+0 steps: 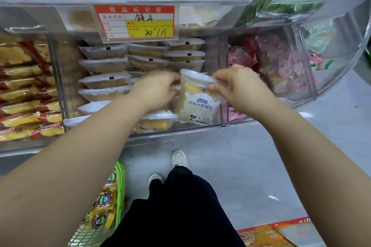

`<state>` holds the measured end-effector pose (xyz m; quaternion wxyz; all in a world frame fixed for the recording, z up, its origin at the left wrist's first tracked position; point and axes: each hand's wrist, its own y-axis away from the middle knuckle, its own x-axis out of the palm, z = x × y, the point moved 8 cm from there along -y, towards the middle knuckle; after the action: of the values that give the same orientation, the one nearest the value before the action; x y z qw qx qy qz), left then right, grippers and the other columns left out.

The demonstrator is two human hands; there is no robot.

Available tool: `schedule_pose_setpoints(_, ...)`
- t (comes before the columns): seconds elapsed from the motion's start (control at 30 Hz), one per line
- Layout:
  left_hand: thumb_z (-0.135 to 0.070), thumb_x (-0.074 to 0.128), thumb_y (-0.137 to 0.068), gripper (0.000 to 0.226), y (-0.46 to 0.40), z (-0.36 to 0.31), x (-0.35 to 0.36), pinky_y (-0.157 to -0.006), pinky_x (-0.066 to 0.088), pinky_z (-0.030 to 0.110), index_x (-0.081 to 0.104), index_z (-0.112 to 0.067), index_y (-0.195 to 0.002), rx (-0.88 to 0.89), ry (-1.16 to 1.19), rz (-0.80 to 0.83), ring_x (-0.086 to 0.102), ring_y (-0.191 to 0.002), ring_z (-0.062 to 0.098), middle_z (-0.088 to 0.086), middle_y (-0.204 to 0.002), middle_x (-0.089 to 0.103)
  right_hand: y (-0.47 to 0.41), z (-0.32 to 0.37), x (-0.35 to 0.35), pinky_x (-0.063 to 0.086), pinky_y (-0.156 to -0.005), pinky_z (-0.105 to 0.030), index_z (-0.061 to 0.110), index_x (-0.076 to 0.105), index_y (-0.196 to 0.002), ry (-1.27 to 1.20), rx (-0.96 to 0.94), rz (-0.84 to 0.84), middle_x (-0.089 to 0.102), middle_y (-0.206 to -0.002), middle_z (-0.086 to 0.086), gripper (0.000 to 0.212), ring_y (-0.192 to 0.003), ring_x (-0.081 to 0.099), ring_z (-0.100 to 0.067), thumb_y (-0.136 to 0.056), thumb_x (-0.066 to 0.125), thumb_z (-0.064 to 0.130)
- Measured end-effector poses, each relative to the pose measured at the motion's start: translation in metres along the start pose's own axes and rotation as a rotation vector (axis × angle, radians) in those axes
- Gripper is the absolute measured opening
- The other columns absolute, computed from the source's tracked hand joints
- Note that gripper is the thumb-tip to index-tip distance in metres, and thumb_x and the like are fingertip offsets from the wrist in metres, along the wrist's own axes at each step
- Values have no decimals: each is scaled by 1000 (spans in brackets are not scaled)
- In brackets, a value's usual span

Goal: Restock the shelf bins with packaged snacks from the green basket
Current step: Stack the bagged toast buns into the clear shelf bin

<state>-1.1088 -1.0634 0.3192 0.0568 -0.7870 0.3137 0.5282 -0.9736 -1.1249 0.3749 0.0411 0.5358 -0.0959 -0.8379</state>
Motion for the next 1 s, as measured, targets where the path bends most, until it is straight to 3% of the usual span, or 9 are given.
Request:
schedule_pose_setpoints(0.1,-23,52,-89,17,-3,-8,2,-67,33,31,59,-19,-104,-28,-175,10,47,-86,26,9,-106,59,2,4,6,37,-66,-32,12,65,-91,52,-42,20,47,-65,1,17,-76,43,-19,-90,56,26)
schedule_pose_setpoints(0.17,-20,51,-91,14,-5,-7,-3,-64,34,28,61,-23,-100,-33,-33,-26,45,-79,19,5,-100,60,3,-2,-4,37,-59,-29,14,67,-88,-13,-4,-72,52,-64,1,14,-64,47,-17,-88,58,25)
schedule_pose_setpoints(0.27,-25,49,-95,18,1,11,-19,-62,44,17,62,-26,-107,-149,533,-152,55,-79,12,-8,-92,62,17,-24,-16,38,-56,-19,18,69,-84,-381,132,-240,60,-63,2,10,-56,48,-2,-87,60,22)
schedule_pose_setpoints(0.37,-35,47,-95,19,16,13,-12,-86,51,22,58,-22,-104,-219,1170,-52,65,-88,10,-6,-96,68,39,-43,2,47,-64,-26,18,68,-85,-948,337,-295,71,-74,-3,13,-67,61,-11,-90,57,14)
schedule_pose_setpoints(0.53,-58,67,-63,79,22,-6,-6,-92,46,20,42,-26,-130,-105,1051,33,56,-111,2,-6,-128,56,59,-48,44,52,-75,-25,15,64,-99,-1558,523,-267,72,-89,2,18,-81,67,-12,-94,47,12)
schedule_pose_setpoints(0.67,-58,73,-64,99,24,-3,6,-103,40,34,31,-15,-143,-247,1090,131,48,-125,12,1,-142,46,64,-40,60,55,-75,-22,16,56,-114,-1893,537,-247,72,-99,3,23,-87,68,-9,-96,41,13)
schedule_pose_setpoints(0.8,-29,62,-86,25,28,-6,5,-68,54,24,60,-16,-107,-260,1245,170,67,-94,13,0,-106,70,59,-33,61,55,-76,-26,7,57,-115,-1658,488,-112,71,-102,-6,25,-90,68,-15,-92,49,10)
schedule_pose_setpoints(0.9,-43,60,-86,27,27,18,-23,-63,44,21,62,-24,-104,-315,801,1,62,-84,9,-6,-94,68,56,-55,32,50,-80,-26,14,58,-116,-1185,512,-287,68,-94,2,33,-88,65,-12,-84,65,16)
schedule_pose_setpoints(1.0,-46,56,-86,30,25,8,-47,-61,37,17,61,-29,-110,-118,471,-25,56,-76,4,-10,-92,64,40,-43,-2,47,-79,-20,27,58,-111,-834,316,-365,65,-96,11,36,-85,59,-3,-78,72,25)
